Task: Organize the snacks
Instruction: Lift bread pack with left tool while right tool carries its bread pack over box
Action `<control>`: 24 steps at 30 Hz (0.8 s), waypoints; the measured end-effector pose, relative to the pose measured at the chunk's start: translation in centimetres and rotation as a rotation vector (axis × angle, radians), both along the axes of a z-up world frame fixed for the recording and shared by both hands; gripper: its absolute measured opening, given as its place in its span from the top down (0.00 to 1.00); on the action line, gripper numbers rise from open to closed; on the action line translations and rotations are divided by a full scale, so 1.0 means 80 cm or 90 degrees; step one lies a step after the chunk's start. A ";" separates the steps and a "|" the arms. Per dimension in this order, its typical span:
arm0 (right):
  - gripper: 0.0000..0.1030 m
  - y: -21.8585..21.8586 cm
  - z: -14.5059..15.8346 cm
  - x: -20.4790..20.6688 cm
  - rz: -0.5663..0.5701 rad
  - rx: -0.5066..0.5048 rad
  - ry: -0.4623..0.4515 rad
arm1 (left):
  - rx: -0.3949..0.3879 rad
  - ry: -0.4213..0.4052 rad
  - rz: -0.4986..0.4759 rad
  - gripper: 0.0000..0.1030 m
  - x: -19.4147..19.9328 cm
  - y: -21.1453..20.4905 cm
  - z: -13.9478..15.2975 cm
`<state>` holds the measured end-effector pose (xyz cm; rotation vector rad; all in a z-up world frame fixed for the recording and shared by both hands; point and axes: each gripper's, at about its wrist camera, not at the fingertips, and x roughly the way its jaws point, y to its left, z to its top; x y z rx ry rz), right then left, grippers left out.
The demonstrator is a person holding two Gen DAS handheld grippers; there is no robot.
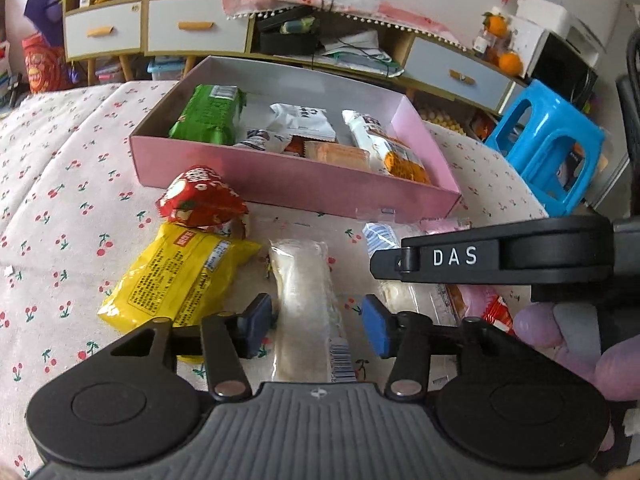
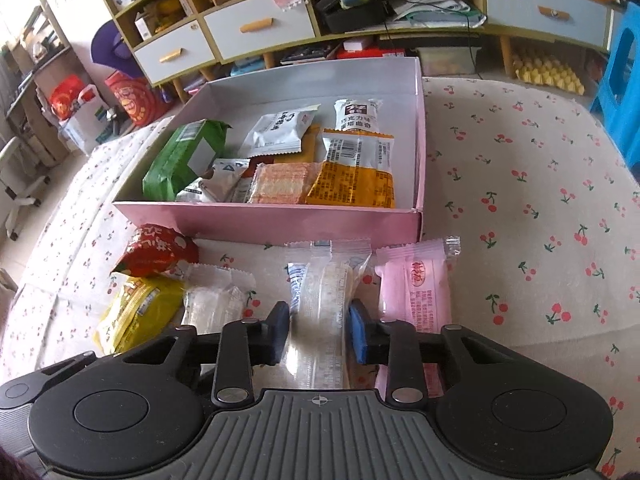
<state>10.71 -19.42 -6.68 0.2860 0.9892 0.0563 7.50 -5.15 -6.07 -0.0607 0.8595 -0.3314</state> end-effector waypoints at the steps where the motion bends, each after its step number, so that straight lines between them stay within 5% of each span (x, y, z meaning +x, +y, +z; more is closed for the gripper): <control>1: 0.73 -0.001 0.000 -0.001 0.000 0.003 0.000 | 0.002 -0.005 -0.002 0.49 -0.001 -0.002 -0.001; 9: 0.76 -0.006 0.002 -0.008 0.004 0.020 0.005 | 0.032 -0.037 -0.013 0.49 -0.010 -0.011 -0.005; 16: 0.77 -0.014 0.006 -0.015 0.003 0.043 0.006 | 0.047 -0.045 0.001 0.68 -0.011 -0.008 -0.004; 24: 0.79 -0.019 0.015 -0.020 0.000 0.079 0.007 | 0.024 -0.038 -0.006 0.74 -0.015 -0.006 0.001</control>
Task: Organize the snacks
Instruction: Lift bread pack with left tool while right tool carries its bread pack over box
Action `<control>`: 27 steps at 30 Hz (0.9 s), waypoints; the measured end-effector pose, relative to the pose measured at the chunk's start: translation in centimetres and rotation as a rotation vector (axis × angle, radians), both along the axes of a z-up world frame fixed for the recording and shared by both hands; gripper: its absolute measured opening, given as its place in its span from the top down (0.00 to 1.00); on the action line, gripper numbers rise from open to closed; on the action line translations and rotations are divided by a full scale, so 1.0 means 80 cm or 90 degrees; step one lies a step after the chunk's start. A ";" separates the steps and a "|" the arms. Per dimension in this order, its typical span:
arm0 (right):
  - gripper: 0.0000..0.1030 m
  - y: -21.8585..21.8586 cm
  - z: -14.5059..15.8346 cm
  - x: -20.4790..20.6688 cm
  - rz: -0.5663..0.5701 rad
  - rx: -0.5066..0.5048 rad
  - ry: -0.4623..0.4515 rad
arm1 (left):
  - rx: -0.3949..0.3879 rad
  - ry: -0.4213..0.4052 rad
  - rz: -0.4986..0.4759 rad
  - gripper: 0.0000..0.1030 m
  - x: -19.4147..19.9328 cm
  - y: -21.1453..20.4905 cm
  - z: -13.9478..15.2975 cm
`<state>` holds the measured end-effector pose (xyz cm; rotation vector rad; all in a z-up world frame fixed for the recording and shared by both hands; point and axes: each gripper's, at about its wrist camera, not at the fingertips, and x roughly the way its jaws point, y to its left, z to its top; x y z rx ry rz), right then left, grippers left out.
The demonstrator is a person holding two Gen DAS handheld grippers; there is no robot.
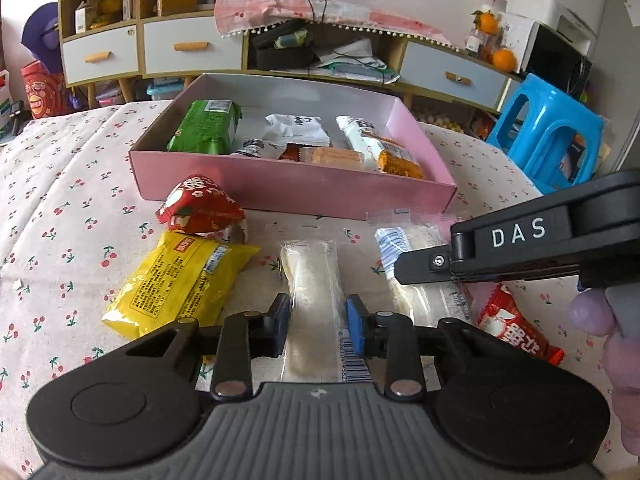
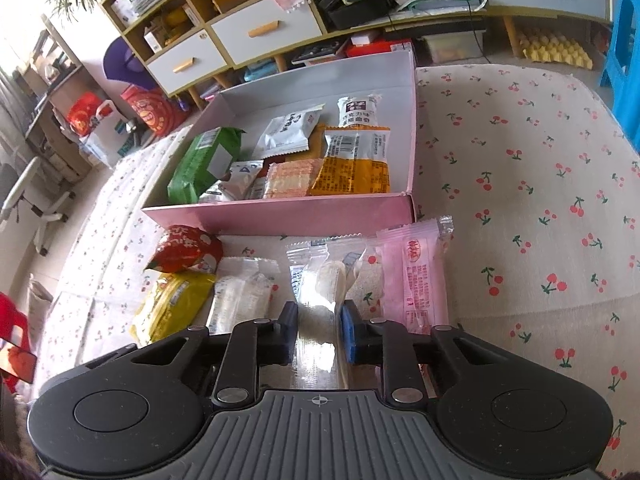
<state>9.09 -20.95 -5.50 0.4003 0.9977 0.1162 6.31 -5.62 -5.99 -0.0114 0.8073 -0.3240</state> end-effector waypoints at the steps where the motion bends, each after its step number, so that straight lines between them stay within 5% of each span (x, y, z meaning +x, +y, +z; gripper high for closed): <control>1: 0.79 0.000 0.001 0.000 0.000 0.005 0.001 | -0.003 0.001 -0.002 0.74 0.000 0.000 0.001; 27: 0.80 -0.034 0.074 0.012 -0.077 0.122 -0.107 | -0.083 -0.014 0.031 0.76 0.031 0.033 0.060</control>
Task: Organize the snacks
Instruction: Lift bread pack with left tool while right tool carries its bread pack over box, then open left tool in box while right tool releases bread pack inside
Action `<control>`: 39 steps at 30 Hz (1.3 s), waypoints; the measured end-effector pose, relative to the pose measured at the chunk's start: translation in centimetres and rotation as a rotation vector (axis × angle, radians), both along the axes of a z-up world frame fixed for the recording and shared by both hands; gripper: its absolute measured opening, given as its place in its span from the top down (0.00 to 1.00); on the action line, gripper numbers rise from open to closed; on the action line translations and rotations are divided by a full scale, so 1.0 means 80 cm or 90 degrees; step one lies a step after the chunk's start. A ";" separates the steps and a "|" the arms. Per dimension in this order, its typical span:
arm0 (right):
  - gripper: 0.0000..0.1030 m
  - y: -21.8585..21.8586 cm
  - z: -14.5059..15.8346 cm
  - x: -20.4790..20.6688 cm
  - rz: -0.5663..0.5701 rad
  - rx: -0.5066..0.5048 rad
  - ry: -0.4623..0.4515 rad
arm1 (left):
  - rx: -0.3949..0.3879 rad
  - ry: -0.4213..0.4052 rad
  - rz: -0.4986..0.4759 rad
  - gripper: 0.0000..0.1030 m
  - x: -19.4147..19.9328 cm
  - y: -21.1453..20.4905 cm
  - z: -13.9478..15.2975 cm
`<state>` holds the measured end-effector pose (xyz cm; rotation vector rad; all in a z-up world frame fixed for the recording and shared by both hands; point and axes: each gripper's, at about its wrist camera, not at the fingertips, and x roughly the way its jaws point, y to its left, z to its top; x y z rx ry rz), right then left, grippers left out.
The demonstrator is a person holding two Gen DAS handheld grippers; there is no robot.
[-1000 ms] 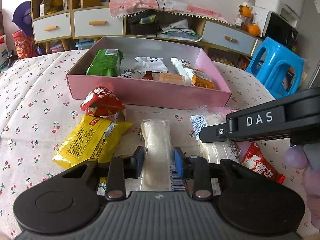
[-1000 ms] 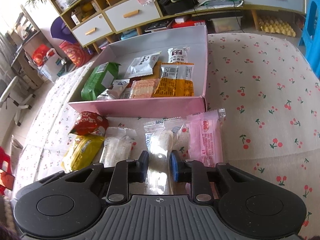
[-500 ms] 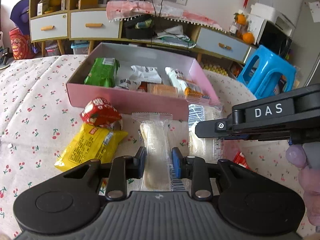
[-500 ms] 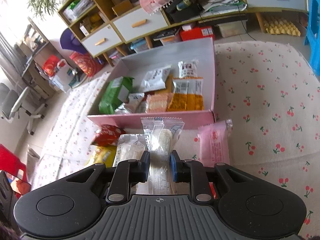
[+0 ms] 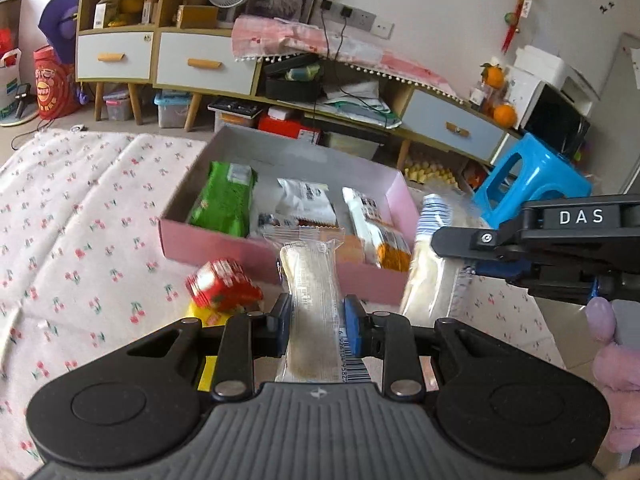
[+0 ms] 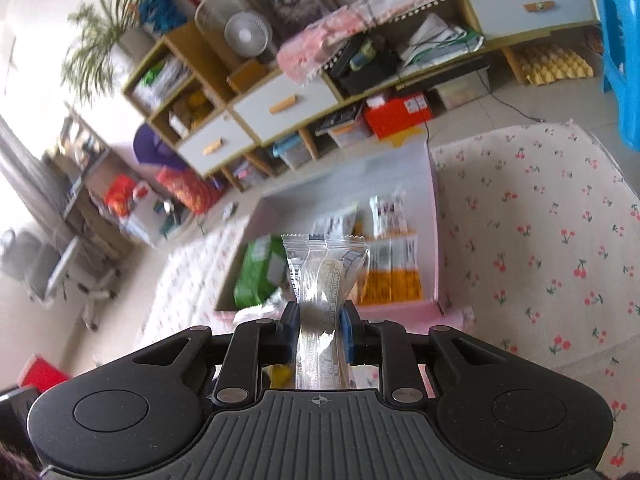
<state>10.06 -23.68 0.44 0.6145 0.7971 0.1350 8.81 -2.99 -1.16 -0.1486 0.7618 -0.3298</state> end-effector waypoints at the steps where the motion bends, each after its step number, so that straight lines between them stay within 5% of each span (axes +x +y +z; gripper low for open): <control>1: 0.80 -0.003 0.000 0.002 -0.007 0.008 -0.001 | 0.002 -0.001 -0.001 0.76 0.005 0.000 0.005; 12: 0.80 -0.037 -0.013 0.047 -0.095 0.127 0.011 | 0.046 0.016 -0.006 0.76 0.079 -0.003 0.021; 25: 0.80 -0.047 -0.044 0.120 -0.119 0.104 -0.036 | 0.097 0.005 0.016 0.76 0.169 -0.028 -0.002; 32: 0.80 -0.049 -0.078 0.148 -0.112 0.127 0.005 | 0.158 0.009 -0.002 0.76 0.191 -0.041 -0.022; 39: 0.80 -0.051 -0.088 0.156 -0.107 0.127 0.011 | 0.158 0.022 -0.001 0.75 0.204 -0.042 -0.030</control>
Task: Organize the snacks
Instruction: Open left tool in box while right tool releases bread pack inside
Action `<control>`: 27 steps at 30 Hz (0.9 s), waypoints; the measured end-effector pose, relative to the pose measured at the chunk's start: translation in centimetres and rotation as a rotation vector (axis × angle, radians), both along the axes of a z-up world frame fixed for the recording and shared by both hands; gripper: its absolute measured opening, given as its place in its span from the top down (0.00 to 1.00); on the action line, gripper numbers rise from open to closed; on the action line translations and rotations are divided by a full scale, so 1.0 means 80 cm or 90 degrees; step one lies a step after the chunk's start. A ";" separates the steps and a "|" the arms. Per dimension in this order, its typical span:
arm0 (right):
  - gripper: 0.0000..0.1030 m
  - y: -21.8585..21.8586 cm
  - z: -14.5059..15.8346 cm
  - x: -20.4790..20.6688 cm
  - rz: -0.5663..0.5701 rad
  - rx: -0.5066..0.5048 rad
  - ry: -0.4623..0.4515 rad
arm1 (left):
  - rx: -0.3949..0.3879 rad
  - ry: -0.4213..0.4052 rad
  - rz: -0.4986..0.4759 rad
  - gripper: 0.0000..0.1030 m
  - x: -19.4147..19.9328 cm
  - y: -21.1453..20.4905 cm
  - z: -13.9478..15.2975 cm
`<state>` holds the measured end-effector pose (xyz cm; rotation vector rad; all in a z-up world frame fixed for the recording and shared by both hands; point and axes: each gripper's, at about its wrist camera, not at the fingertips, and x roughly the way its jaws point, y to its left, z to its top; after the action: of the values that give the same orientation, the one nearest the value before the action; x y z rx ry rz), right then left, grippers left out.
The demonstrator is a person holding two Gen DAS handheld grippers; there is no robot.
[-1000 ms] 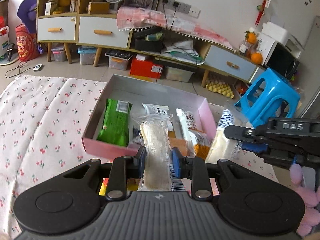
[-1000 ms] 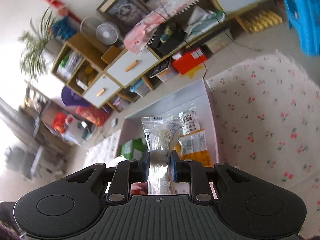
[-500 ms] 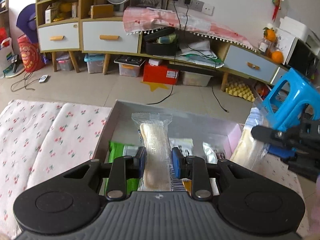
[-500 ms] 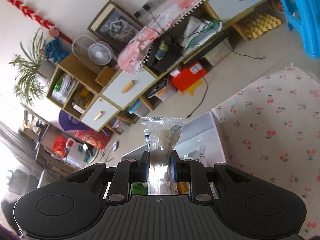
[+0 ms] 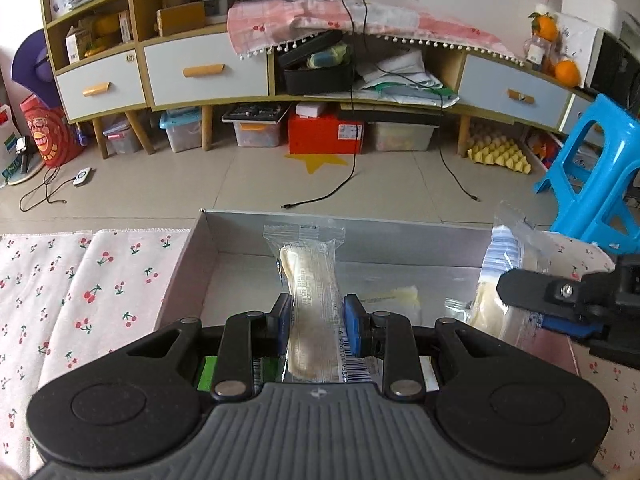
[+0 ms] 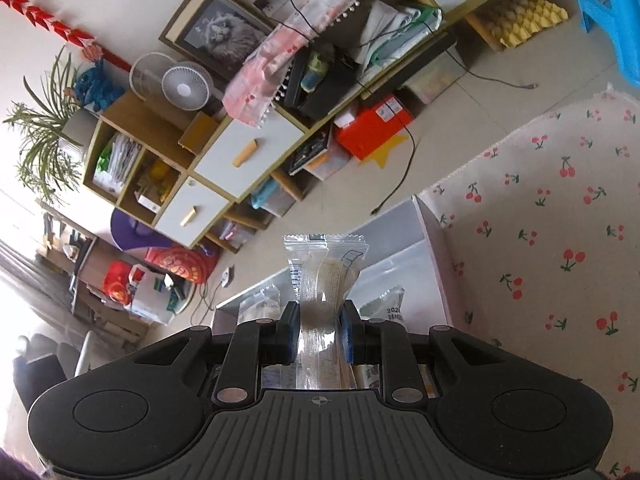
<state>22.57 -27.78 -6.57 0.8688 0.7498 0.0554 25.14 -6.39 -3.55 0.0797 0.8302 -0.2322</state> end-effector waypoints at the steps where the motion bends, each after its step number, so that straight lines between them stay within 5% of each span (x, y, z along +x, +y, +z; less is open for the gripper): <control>1: 0.79 0.001 -0.002 0.002 0.001 0.000 0.003 | 0.000 0.000 0.000 0.75 0.001 0.000 -0.001; 6: 0.71 0.003 -0.002 0.005 0.006 0.013 0.005 | 0.018 -0.010 -0.003 0.70 -0.001 -0.002 0.004; 9: 0.52 0.001 0.000 0.003 0.000 0.022 0.005 | 0.039 -0.017 -0.002 0.52 -0.001 -0.004 0.007; 24: 0.45 0.011 0.035 -0.027 0.014 -0.012 0.015 | 0.087 -0.028 -0.025 0.30 -0.034 -0.001 0.035; 27: 0.38 0.013 0.051 -0.038 0.006 -0.025 0.014 | 0.080 -0.027 -0.027 0.28 -0.046 0.007 0.043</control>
<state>19.55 -26.77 -2.47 0.8294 0.7731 0.0401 21.44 -5.82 -0.10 0.2198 0.8012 -0.2177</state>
